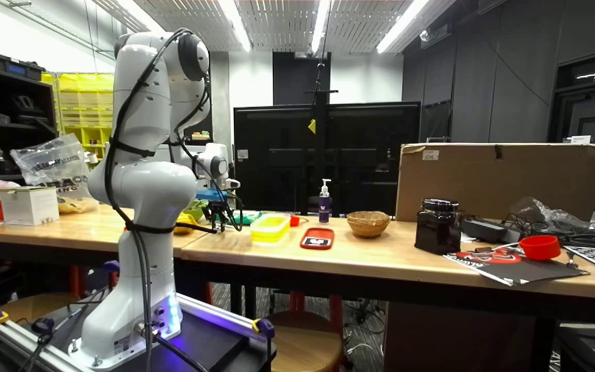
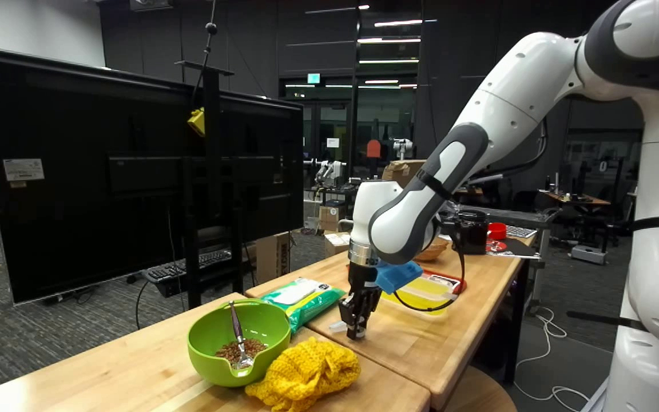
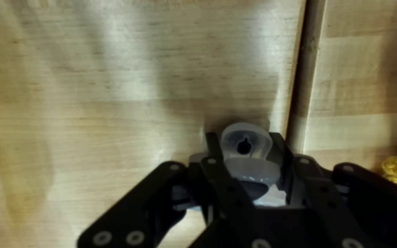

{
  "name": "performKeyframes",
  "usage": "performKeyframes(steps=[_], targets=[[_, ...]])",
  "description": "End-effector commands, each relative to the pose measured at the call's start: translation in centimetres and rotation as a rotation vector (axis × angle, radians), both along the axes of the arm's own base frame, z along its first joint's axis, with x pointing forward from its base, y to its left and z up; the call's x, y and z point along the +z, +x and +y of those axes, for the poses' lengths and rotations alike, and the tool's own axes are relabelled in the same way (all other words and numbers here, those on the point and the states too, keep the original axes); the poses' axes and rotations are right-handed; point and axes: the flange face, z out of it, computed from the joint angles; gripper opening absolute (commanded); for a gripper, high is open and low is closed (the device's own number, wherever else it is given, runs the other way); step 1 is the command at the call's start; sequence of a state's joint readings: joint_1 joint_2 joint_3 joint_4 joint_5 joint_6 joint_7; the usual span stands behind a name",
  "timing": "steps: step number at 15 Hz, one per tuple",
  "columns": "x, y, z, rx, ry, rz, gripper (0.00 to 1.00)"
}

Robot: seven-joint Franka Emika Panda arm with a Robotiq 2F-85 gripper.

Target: Put the white object on the red lid.

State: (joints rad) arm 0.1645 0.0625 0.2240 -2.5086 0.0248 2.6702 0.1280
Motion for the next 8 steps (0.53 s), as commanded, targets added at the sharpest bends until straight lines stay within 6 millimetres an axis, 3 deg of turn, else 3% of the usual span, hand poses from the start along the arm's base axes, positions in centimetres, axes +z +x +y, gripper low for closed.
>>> performKeyframes(steps=[1,4,8], targets=[[1.7,0.2,0.0,0.000,-0.030,0.001,0.11],[3.9,0.0,-0.6,-0.022,-0.075,-0.006,0.11],[8.7,-1.0,-2.6,-0.101,-0.157,-0.031,0.11]])
